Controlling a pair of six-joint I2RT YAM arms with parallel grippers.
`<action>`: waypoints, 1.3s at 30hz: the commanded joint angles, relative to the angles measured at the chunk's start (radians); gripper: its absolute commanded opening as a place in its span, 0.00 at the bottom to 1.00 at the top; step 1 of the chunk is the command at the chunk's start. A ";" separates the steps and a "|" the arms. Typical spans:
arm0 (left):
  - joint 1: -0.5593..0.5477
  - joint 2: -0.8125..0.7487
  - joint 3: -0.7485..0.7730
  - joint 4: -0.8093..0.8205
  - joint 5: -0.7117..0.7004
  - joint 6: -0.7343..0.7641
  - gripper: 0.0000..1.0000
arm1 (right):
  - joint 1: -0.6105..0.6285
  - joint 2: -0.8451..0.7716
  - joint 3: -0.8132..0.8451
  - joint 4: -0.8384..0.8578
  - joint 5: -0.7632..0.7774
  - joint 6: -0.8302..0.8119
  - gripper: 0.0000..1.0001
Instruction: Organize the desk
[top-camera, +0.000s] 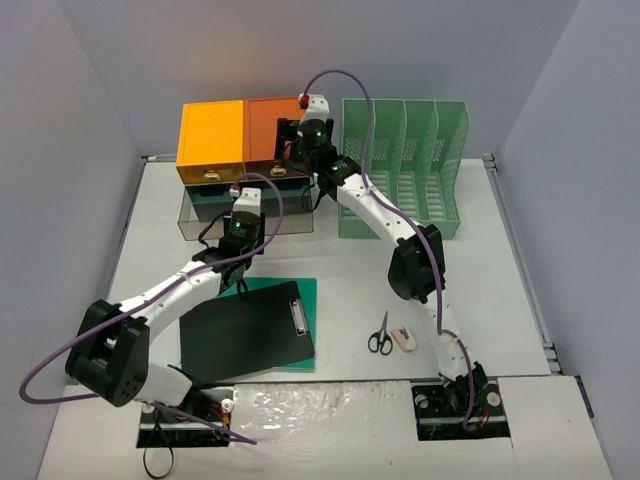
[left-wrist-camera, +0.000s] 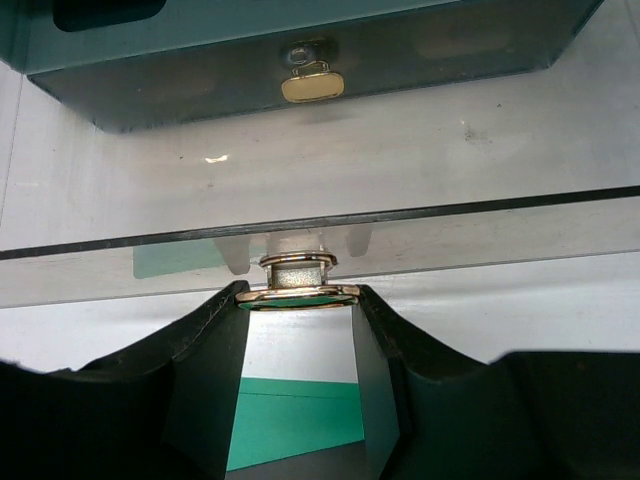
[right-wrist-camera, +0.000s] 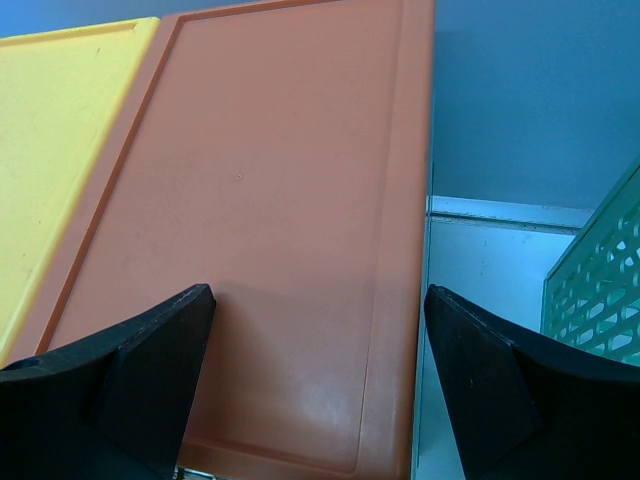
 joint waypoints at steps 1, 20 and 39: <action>0.001 -0.062 0.048 0.027 -0.057 -0.034 0.01 | 0.002 -0.030 -0.022 -0.041 0.012 -0.025 0.83; 0.003 0.138 0.227 -0.089 -0.010 -0.080 0.48 | -0.001 -0.071 -0.060 -0.041 0.014 -0.045 0.84; -0.022 -0.058 0.256 -0.286 -0.068 -0.061 0.78 | -0.009 -0.070 -0.046 -0.072 -0.001 -0.044 0.84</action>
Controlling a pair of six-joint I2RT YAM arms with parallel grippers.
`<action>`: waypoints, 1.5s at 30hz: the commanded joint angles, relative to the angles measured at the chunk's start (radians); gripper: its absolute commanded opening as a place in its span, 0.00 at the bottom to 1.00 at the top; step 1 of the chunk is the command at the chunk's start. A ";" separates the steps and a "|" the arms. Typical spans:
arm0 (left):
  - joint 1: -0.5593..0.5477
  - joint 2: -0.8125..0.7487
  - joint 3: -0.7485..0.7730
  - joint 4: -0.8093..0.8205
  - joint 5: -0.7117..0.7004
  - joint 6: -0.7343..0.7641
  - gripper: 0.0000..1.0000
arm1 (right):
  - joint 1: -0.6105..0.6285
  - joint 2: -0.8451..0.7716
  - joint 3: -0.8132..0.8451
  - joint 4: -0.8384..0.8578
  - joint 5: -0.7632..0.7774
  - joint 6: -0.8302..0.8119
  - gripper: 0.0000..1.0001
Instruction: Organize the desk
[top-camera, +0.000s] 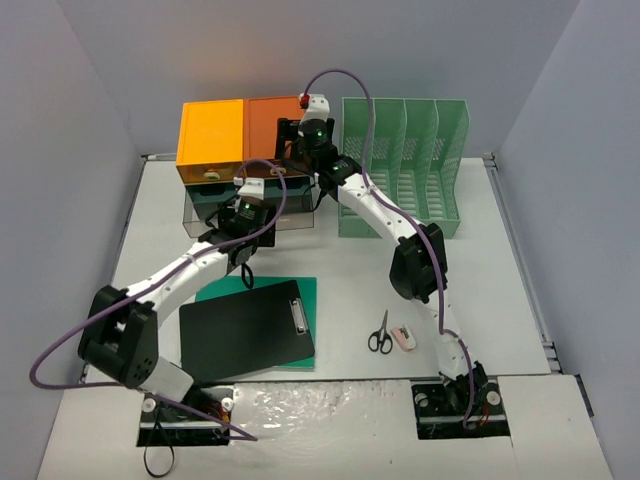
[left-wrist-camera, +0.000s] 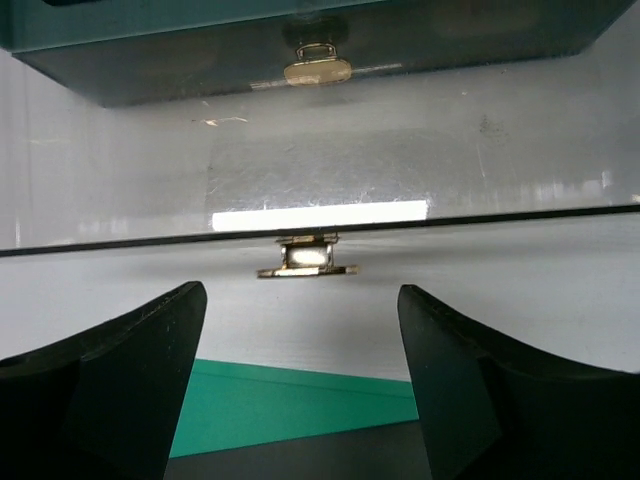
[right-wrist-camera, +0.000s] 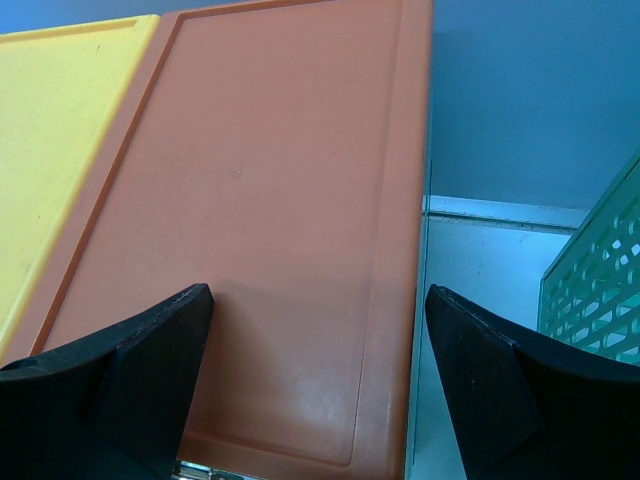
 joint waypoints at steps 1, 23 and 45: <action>-0.017 -0.161 0.077 -0.075 -0.052 0.014 0.78 | -0.007 -0.047 -0.003 -0.092 0.000 -0.036 0.84; -0.004 -0.234 0.274 -0.182 -0.157 0.094 0.82 | -0.012 -0.561 -0.444 -0.246 0.301 0.141 0.89; 0.005 -0.205 0.332 -0.144 -0.108 0.103 0.82 | 0.170 -1.085 -1.403 -0.645 0.097 0.606 0.87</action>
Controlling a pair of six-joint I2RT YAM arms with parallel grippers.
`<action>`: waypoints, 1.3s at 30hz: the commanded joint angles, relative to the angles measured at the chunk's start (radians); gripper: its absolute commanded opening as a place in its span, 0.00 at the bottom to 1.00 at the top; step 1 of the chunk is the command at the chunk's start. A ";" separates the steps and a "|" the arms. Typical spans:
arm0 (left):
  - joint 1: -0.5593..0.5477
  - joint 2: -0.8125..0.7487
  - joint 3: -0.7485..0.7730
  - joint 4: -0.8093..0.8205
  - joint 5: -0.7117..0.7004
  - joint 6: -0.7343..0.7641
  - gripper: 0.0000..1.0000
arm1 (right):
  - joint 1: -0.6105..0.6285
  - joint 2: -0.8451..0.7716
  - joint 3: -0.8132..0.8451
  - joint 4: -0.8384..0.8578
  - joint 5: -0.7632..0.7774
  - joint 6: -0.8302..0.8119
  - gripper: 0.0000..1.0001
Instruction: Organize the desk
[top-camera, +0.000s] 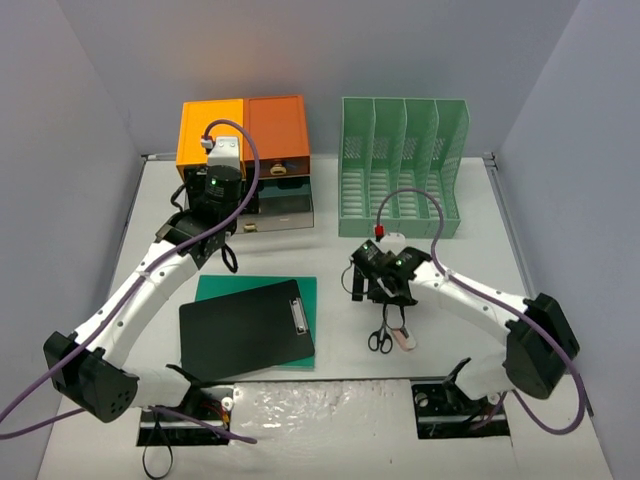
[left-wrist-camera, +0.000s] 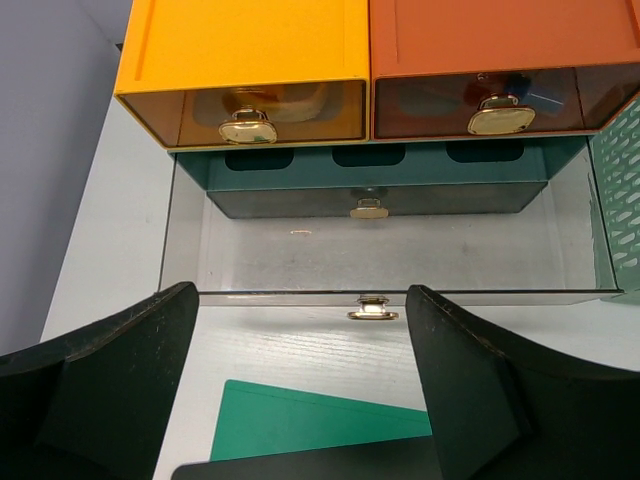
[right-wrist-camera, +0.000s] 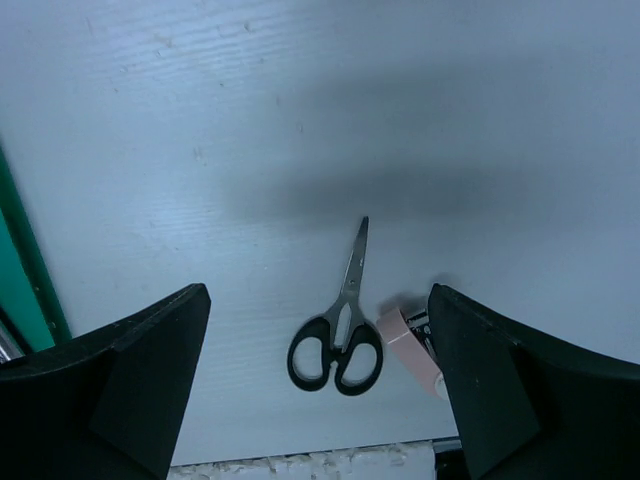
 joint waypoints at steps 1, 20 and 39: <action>0.007 -0.025 0.064 0.046 0.003 0.022 0.82 | 0.038 -0.135 -0.083 -0.002 0.020 0.108 0.86; 0.008 -0.043 0.078 0.022 0.009 0.037 0.82 | 0.048 -0.370 -0.287 -0.187 0.001 0.322 0.77; 0.008 -0.036 0.107 0.025 0.015 0.065 0.83 | 0.060 -0.329 -0.431 -0.050 -0.040 0.401 0.70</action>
